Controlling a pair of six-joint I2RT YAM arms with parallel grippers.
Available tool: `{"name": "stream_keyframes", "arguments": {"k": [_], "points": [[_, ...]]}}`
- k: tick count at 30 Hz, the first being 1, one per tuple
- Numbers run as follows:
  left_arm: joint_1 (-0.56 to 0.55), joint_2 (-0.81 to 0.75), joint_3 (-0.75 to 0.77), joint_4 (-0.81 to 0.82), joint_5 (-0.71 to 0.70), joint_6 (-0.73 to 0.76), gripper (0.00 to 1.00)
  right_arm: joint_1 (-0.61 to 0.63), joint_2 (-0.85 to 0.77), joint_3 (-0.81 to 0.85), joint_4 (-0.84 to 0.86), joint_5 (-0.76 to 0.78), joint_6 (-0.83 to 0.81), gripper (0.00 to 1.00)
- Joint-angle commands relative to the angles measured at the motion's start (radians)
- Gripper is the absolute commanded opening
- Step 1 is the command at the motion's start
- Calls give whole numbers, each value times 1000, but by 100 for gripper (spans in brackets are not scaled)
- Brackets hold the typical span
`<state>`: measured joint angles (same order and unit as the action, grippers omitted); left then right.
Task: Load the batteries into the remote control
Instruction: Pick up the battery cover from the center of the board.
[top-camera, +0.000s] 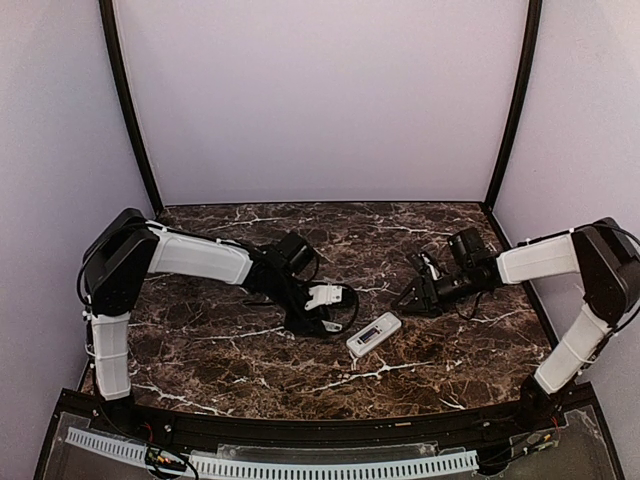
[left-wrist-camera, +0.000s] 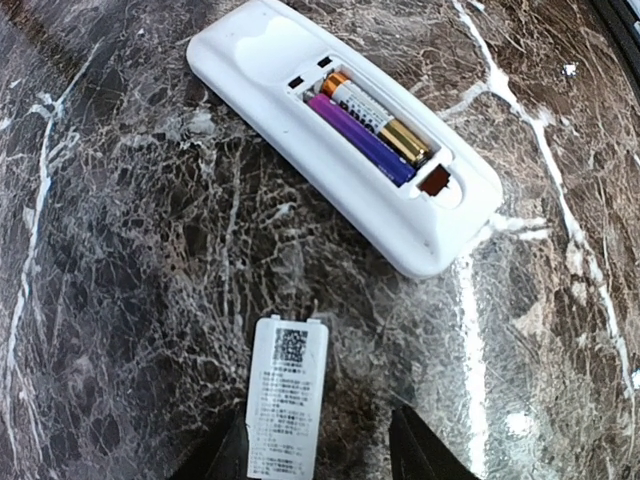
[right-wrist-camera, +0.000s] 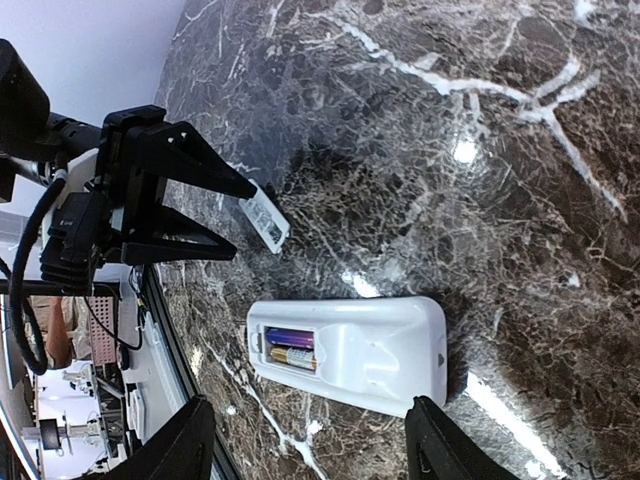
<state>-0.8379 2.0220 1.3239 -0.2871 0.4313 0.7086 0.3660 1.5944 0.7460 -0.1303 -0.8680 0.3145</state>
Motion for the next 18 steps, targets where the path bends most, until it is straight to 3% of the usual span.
{"name": "stream_keyframes", "arguments": {"k": [1,14,18], "points": [[8,19,23,-29,1,47,49,-4,66,22,41,3,5,64],[8,29,-5,-66,-37,13,44,-3,149,21,107,-49,24,60],[8,11,-28,-36,-61,7,38,6,155,14,106,-58,24,58]]}}
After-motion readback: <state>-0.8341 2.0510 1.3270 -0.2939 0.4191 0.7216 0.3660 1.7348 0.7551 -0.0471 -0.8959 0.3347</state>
